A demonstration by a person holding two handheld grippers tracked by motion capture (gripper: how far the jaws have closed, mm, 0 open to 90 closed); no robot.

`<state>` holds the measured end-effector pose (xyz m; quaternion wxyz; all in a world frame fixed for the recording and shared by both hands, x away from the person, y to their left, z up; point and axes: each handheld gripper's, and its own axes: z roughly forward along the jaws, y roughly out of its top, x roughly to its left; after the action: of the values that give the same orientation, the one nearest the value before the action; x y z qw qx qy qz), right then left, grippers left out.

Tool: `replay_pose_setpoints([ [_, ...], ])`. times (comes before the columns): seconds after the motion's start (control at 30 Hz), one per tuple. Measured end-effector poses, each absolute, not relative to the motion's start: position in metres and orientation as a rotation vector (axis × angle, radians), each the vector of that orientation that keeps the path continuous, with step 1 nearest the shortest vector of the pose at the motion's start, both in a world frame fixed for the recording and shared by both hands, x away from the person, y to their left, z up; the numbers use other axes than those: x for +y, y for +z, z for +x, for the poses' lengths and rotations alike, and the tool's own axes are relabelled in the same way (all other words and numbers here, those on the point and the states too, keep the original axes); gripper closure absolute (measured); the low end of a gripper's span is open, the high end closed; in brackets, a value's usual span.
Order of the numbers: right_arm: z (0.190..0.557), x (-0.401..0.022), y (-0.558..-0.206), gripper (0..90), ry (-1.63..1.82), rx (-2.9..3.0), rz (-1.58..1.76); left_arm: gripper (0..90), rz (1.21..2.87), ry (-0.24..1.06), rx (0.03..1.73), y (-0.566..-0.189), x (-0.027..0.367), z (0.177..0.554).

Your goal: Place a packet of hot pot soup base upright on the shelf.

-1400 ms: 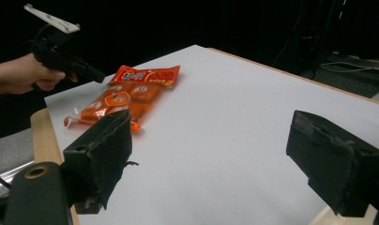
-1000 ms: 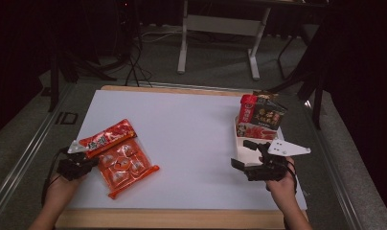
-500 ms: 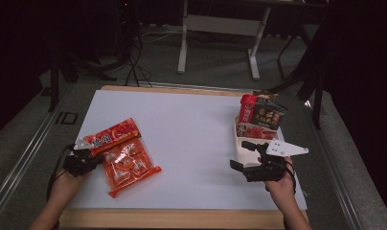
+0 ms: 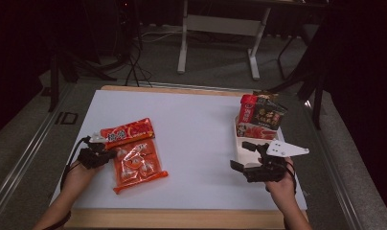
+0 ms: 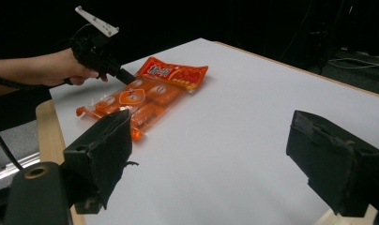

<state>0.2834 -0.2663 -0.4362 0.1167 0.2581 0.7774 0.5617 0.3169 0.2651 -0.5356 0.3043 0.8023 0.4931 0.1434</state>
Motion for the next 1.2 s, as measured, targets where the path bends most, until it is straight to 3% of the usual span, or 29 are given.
replay_pose_setpoints([
  [0.43,0.282,-0.266,-0.436,14.5,1.647,2.281,0.747,89.8,2.173,0.388,1.169,-0.534,0.243,0.323],
  [1.2,0.282,-0.264,-0.436,14.5,1.651,2.288,0.745,89.9,2.183,0.329,1.154,-0.535,0.236,0.326],
])
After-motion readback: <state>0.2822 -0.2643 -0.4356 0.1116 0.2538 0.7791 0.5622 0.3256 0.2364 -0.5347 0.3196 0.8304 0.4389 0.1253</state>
